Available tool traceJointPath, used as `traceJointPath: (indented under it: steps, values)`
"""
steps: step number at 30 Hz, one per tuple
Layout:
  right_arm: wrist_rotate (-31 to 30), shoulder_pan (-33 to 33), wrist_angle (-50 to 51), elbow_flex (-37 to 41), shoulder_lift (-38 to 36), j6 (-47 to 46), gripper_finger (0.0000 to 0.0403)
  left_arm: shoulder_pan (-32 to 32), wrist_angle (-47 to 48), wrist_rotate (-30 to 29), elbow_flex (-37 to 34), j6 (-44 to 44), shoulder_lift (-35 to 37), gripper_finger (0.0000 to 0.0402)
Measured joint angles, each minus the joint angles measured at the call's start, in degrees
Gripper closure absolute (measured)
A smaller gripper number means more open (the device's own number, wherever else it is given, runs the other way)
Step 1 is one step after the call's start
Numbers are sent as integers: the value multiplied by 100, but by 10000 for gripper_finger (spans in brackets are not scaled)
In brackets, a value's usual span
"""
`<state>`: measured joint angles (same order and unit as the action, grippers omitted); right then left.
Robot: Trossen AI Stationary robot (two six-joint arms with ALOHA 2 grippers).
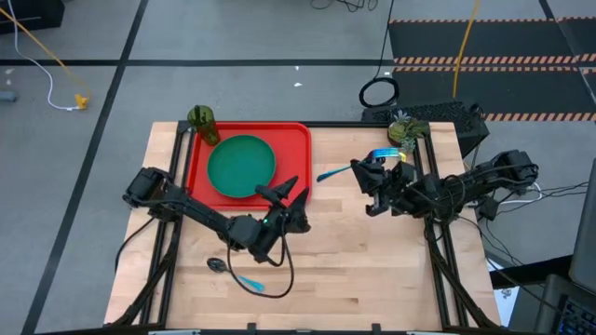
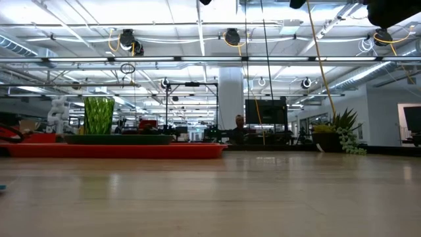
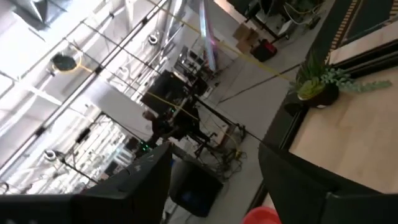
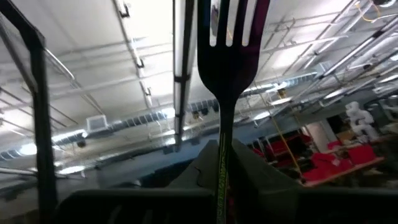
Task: Pick and place plate/cup/fork/spoon on tray
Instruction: Put the blue fork on the orange tray to the right side of the green plate
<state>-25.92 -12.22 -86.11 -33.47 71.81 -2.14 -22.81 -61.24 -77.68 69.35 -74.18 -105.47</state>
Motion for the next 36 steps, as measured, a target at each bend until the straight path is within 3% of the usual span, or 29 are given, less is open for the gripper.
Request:
traceJointPath:
  steps: [8, 15, 17, 19, 23, 25, 31, 36]
  values:
    - [-976, -278, 1270, 0, -243, 505, 398, -239, 7, -167, -119, 439, 252, 158]
    - [-1017, -329, 1936, 0, -359, 204, 398, -513, 347, 34, -222, 788, 1130, 164]
    - [-1014, -327, 2069, 0, -318, 52, 398, -548, 891, 362, -360, 1332, 1453, 176]
    - [-1011, -327, 2254, 0, -270, -75, 399, -540, 1867, 1050, -526, 2380, 1816, 192]
    - [-1007, -327, 2446, 0, -124, -316, 398, -175, 3920, 3299, -762, 4787, 2470, 229]
    - [-1008, -327, 2497, -1, -57, -413, 397, 98, 4383, 3934, -870, 5420, 2610, 249]
    - [-1187, -327, 2523, -2, 219, -509, 396, 498, 4473, 4198, -1334, 6027, 2691, 299]
    - [-1418, -312, 2543, -2, 508, -798, 396, 650, 4450, 4189, -1657, 6476, 2690, 310]
